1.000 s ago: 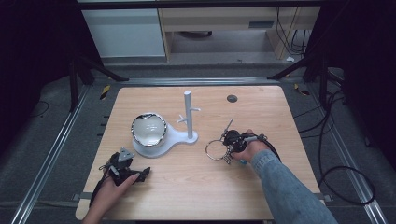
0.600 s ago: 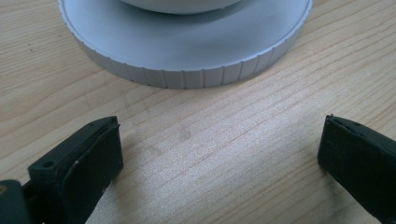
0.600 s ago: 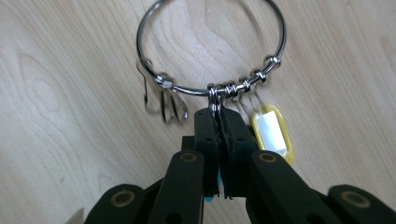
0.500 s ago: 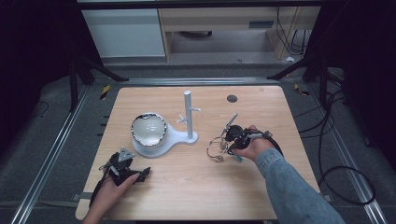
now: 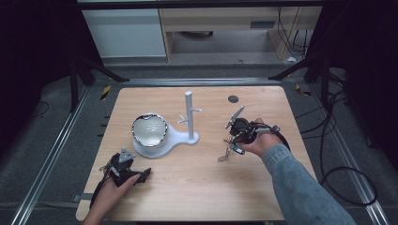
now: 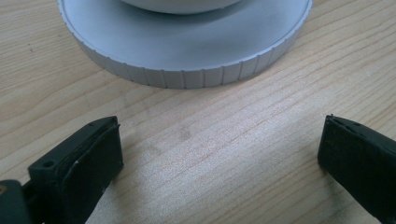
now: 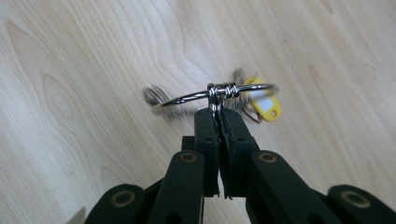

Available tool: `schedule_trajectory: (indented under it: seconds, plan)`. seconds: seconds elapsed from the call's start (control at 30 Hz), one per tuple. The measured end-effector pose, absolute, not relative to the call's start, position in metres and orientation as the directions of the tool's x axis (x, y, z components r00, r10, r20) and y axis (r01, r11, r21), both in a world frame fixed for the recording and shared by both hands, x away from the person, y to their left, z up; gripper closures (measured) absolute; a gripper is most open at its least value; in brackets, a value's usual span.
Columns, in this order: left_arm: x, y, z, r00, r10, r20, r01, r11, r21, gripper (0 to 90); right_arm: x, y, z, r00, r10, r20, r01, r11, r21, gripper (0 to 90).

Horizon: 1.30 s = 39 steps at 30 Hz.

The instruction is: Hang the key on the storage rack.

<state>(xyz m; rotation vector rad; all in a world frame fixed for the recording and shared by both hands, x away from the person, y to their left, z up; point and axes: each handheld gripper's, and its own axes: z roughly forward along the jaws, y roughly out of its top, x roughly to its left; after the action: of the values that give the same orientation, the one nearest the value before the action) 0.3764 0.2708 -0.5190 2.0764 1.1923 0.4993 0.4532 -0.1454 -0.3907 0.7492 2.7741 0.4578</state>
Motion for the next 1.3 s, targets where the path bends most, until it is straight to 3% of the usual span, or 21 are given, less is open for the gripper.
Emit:
schedule_trajectory:
  seconds: [1.3]
  plan:
    - [0.376,0.271,-0.519,0.504,0.864,-0.009,0.601,-0.343,0.722,0.0,0.447,-0.152,-0.336,-0.819,0.523,-0.237,0.397,0.814,0.424,86.9]
